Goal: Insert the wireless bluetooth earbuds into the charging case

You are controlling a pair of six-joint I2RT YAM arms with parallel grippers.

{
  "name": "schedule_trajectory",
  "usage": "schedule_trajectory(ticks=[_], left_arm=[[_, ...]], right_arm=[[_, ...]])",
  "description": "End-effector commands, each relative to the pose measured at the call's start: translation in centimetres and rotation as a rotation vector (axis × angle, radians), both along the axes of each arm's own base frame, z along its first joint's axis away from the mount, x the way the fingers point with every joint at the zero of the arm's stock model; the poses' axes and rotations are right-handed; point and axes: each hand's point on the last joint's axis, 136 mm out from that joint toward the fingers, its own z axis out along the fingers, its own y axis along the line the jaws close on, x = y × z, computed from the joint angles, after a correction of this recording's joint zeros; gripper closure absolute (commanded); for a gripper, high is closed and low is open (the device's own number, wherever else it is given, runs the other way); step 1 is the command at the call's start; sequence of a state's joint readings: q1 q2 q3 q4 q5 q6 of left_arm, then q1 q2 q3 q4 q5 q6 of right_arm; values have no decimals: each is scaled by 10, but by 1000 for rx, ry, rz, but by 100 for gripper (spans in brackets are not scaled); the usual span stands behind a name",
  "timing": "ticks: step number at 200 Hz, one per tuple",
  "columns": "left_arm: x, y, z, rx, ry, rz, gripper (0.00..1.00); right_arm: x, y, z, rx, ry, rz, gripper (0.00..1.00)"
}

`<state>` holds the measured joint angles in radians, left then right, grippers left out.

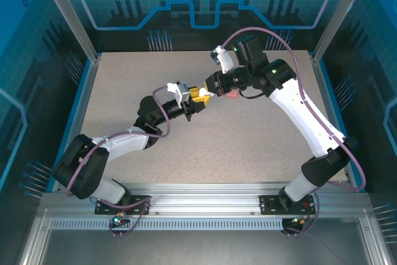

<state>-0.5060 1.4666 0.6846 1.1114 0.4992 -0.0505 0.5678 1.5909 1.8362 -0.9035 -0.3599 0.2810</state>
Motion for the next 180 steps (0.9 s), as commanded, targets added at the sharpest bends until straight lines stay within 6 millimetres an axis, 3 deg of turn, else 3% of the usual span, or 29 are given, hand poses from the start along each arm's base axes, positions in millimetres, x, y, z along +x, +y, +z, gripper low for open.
schedule_trajectory(ticks=[1, 39, 69, 111, 151, 180], left_arm=[[2, 2, 23, -42, -67, 19, 100], [6, 1, 23, -47, -47, 27, 100], [34, 3, 2, -40, 90, 113, 100], [82, -2, -88, -82, 633, 217, 100], [101, -10, -170, -80, 989, 279, 100], [113, -12, -211, -49, 1179, 322, 100]], right_arm=[[0, 2, 17, 36, -15, -1, 95], [13, -16, 41, 69, -87, -108, 94], [24, -49, 36, 84, -82, -246, 92], [27, -70, -7, 46, -1, -327, 91], [30, -89, -46, -3, 43, -408, 90], [31, -101, -66, -8, 75, -449, 88]])
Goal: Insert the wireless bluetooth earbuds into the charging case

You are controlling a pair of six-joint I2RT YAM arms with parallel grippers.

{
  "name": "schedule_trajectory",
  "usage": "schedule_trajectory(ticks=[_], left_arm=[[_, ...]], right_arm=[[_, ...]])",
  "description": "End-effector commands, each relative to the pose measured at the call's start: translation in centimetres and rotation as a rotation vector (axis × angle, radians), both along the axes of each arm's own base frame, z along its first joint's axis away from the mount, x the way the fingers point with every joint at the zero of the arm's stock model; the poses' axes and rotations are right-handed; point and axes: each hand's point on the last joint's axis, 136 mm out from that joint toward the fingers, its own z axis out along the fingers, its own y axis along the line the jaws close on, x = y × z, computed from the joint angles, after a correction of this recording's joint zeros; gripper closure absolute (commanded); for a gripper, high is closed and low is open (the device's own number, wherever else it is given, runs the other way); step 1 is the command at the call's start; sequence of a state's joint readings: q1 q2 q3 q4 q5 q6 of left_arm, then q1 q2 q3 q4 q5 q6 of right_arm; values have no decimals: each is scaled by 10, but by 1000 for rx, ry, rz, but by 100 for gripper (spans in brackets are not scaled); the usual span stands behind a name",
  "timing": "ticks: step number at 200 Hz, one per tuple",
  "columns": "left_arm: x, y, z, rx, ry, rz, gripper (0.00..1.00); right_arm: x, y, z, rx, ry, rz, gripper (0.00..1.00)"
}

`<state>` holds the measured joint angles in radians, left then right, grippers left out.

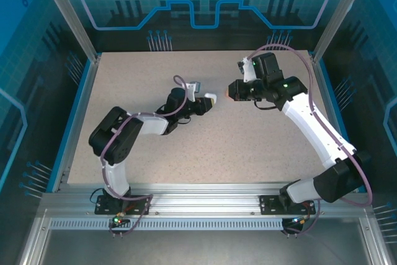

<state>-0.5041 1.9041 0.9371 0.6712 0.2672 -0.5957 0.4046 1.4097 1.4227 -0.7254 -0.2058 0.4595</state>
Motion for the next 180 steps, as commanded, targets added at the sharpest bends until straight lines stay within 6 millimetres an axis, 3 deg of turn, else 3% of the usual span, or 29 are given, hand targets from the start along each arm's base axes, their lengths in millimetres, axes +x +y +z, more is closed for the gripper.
schedule_trajectory(ticks=[1, 54, 86, 118, 142, 149, 166, 180], left_arm=[[13, 1, -21, -33, 194, 69, 100], [25, 14, -69, -30, 405, 149, 100], [20, 22, -85, 26, 483, 171, 77], [12, 35, -89, 78, 524, 201, 48], [6, 55, -83, 124, 530, 257, 24], [2, 63, -80, 144, 526, 277, 3], [-3, 86, -66, 189, 499, 329, 1], [-8, 108, -51, 221, 467, 377, 1]], right_arm=[[5, -13, 7, 27, -44, -62, 88], [5, -29, -9, 28, -10, -112, 86], [3, -38, -10, 39, -2, -130, 78], [2, -44, -6, 50, -4, -142, 61], [2, -50, -4, 51, -1, -154, 45], [3, -53, -4, 47, 1, -166, 37], [5, -63, -3, 39, -6, -199, 2], [9, -74, 0, 32, -15, -229, 0]])
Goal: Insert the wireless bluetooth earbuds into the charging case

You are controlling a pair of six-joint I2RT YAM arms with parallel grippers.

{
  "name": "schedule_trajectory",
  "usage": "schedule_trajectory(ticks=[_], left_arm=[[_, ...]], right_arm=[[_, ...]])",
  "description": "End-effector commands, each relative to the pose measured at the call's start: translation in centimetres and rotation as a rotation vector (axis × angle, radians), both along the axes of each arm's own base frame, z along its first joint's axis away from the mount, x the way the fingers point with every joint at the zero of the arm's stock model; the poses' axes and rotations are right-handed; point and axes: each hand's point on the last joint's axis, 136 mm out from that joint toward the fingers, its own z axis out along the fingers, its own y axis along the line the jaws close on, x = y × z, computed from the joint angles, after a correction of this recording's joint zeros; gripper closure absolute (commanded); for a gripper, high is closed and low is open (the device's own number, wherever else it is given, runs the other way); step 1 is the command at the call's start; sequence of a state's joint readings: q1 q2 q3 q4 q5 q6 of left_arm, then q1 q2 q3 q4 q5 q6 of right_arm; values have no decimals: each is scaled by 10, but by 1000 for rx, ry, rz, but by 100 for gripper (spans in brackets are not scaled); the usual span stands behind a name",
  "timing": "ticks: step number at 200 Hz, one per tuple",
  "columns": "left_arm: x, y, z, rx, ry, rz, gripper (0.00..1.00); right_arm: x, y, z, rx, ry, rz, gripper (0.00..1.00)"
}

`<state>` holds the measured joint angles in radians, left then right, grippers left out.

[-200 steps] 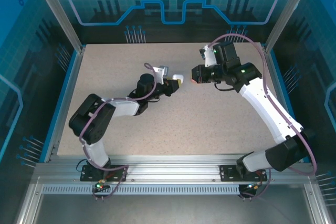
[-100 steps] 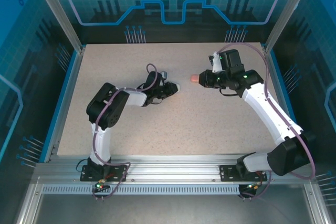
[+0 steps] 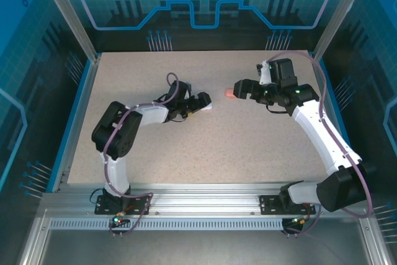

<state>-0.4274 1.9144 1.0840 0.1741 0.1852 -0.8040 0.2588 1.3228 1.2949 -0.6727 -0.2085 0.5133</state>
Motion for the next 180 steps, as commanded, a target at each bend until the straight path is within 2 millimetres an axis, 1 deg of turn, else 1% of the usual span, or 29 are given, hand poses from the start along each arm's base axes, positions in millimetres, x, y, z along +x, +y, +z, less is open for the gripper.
schedule_trajectory(ticks=[1, 15, 35, 49, 59, 73, 82, 86, 94, 103, 111, 124, 126, 129, 134, 143, 145, 154, 161, 165, 174, 180], left_arm=[[-19, 56, -2, 164, 48, 96, 1], [-24, 78, 18, 224, -5, 135, 1], [-28, 105, 58, 318, -154, 181, 1], [-30, 126, 87, 403, -307, 226, 1], [-33, 141, 104, 470, -438, 253, 1], [-40, 163, 124, 580, -606, 306, 1], [-46, 174, 125, 676, -665, 302, 1], [-48, 180, 125, 719, -681, 304, 1], [-50, 189, 122, 792, -691, 303, 1], [-51, 197, 112, 855, -687, 287, 1], [-52, 208, 109, 901, -666, 325, 1], [-51, 212, 106, 940, -677, 302, 1], [-51, 212, 105, 947, -678, 300, 1], [-51, 213, 102, 961, -674, 295, 1], [-51, 215, 98, 989, -663, 283, 1], [-56, 220, 87, 1015, -627, 273, 1], [-55, 220, 88, 1008, -636, 281, 1], [-60, 224, 76, 993, -644, 286, 1], [-63, 230, 67, 980, -637, 305, 1], [-64, 231, 68, 976, -649, 313, 1], [-63, 225, 69, 950, -695, 279, 1], [-62, 225, 69, 957, -705, 264, 1]], right_arm=[[1, -19, 13, -7, -32, -51, 0], [6, -34, 14, -43, -43, -100, 0], [16, -65, 13, -139, -51, -208, 0], [24, -88, 10, -235, -78, -286, 0], [31, -107, 5, -313, -111, -359, 0], [39, -126, -2, -390, -205, -434, 0], [42, -138, -11, -456, -261, -474, 0], [44, -141, -13, -478, -284, -477, 0], [47, -145, -24, -532, -308, -459, 0], [50, -151, -39, -591, -298, -454, 0], [52, -156, -52, -632, -280, -452, 0], [56, -160, -73, -673, -275, -440, 0], [58, -161, -73, -676, -279, -441, 0], [56, -162, -85, -684, -264, -433, 0], [56, -164, -93, -693, -259, -435, 0], [59, -162, -103, -705, -271, -420, 0], [59, -162, -105, -708, -276, -414, 0], [62, -160, -115, -717, -301, -396, 0], [65, -158, -118, -720, -337, -387, 0], [67, -156, -118, -721, -370, -379, 0], [69, -152, -130, -671, -353, -340, 0], [69, -151, -138, -670, -354, -334, 0]])
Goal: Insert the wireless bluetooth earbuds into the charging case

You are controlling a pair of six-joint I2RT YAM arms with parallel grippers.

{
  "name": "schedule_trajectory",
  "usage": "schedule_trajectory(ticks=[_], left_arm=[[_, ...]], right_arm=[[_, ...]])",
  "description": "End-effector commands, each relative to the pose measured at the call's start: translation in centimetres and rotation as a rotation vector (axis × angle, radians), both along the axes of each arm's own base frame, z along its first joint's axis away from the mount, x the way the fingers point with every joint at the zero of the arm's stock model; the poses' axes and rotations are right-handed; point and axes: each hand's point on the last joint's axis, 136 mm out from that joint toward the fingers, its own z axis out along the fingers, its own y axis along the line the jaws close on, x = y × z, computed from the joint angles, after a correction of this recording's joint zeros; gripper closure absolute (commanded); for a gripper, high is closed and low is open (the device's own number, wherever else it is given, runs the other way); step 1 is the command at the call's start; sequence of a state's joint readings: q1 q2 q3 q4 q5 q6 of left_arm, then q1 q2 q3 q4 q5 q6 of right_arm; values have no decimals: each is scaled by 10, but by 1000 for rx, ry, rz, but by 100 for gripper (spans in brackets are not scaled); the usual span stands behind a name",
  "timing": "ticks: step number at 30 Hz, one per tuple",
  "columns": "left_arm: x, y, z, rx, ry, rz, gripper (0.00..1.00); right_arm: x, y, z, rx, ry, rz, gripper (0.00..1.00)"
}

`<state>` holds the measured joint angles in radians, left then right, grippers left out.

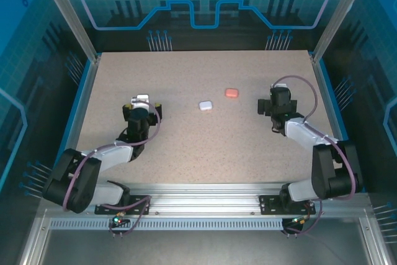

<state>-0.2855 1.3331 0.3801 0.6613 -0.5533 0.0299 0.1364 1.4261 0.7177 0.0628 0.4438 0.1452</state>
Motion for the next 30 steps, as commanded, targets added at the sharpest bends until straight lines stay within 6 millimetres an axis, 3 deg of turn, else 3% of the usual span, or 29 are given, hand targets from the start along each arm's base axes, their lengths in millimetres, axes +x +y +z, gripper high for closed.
schedule_trajectory(ticks=[1, 3, 7, 11, 15, 30], left_arm=[[3, 4, 6, 39, -79, -36, 1], [3, -1, 3, 37, -107, -103, 1], [-1, 4, -8, -32, -141, -136, 1], [14, 2, -21, -92, -81, -209, 1], [29, 25, -31, -201, 35, -135, 1], [28, 26, -31, -215, 31, -140, 1]], right_arm=[[26, 0, 12, -5, -161, 51, 0], [20, 9, 3, -6, -270, 109, 0], [9, 22, -9, 48, -315, 215, 0], [9, 21, -9, 63, -303, 218, 0], [8, 21, -9, 57, -308, 216, 0], [9, 21, -9, 78, -308, 232, 0]])
